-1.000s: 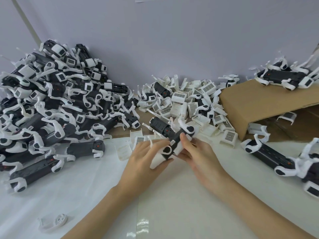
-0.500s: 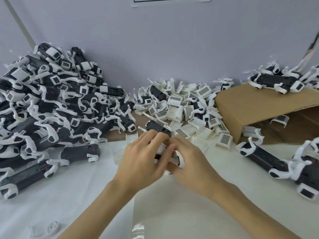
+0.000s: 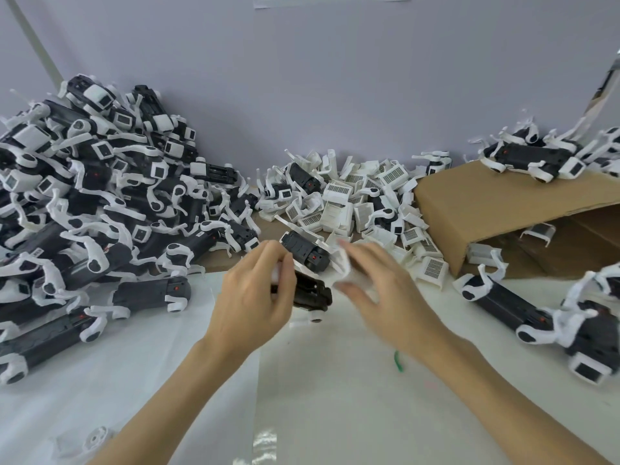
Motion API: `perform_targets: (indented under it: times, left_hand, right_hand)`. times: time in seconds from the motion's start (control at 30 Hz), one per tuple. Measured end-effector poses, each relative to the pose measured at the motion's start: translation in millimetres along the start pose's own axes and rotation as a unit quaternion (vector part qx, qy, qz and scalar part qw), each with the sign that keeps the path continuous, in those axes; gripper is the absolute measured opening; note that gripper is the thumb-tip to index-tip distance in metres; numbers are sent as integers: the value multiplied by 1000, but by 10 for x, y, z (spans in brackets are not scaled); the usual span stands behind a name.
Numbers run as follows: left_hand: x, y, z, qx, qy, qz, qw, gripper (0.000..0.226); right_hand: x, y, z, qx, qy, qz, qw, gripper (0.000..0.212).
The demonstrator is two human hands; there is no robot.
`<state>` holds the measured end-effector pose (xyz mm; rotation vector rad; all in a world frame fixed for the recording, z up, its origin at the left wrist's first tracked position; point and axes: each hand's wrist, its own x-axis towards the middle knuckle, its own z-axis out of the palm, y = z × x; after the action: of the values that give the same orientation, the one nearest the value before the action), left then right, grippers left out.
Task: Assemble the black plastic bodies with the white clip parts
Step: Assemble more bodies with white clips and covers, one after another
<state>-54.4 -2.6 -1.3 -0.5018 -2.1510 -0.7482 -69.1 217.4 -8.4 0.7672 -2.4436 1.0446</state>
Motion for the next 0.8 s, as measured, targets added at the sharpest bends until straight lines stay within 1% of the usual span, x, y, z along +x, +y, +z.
perform_targets:
  times: [0.07,0.1,0.13,0.17,0.2,0.27,0.37,0.43,0.47,0.53,0.57,0.63,0.7,0.77,0.8]
  left_hand:
    - [-4,-60,13,-36,13,-65,997,31]
    - [-6,-80,20,-56,22,-94,994,32]
    - [-11,-89,28,-77,32,-119,989,32]
    - [-18,-89,35,-98,41,-139,985,30]
    - [-27,-86,43,-115,47,-156,980,29]
    - [-43,-69,62,-144,47,-186,971,29]
    - [-65,-48,78,-168,41,-217,961,29]
    - [-92,-36,87,-173,29,-222,959,29]
    - [-106,-28,94,-176,25,-226,958,29]
    - [-123,-11,107,-189,17,-240,952,30]
    - [-127,-4,111,-197,13,-248,949,30]
    - [-136,-3,113,-208,9,-258,943,32]
    - [-155,-15,111,-224,2,-263,938,32]
    - [-187,-24,114,-240,-6,-265,934,33]
    - [-205,-28,117,-245,-8,-268,932,33]
  right_hand:
    - [12,241,-120,-108,44,62,991,60]
    - [4,350,-158,-181,51,97,977,65]
    - [-14,440,-170,-249,44,130,959,72]
    - [-38,509,-161,-292,30,143,945,74]
    - [-59,556,-132,-306,20,142,941,69]
    - [-82,605,-56,-302,-5,139,943,48]
    - [-64,601,-1,-319,-62,150,934,44]
    - [-47,580,-4,-270,-36,118,955,21]
    - [-47,571,-4,-231,-5,102,968,16]
    - [-41,519,-20,-138,49,95,985,22]
    - [-34,483,-25,-104,62,100,988,22]
    - [-31,415,-12,-79,64,116,988,25]
    - [-32,404,-14,-99,51,134,985,34]
    - [-32,425,-51,-179,12,156,971,55]
    - [-34,438,-78,-234,-24,176,956,65]
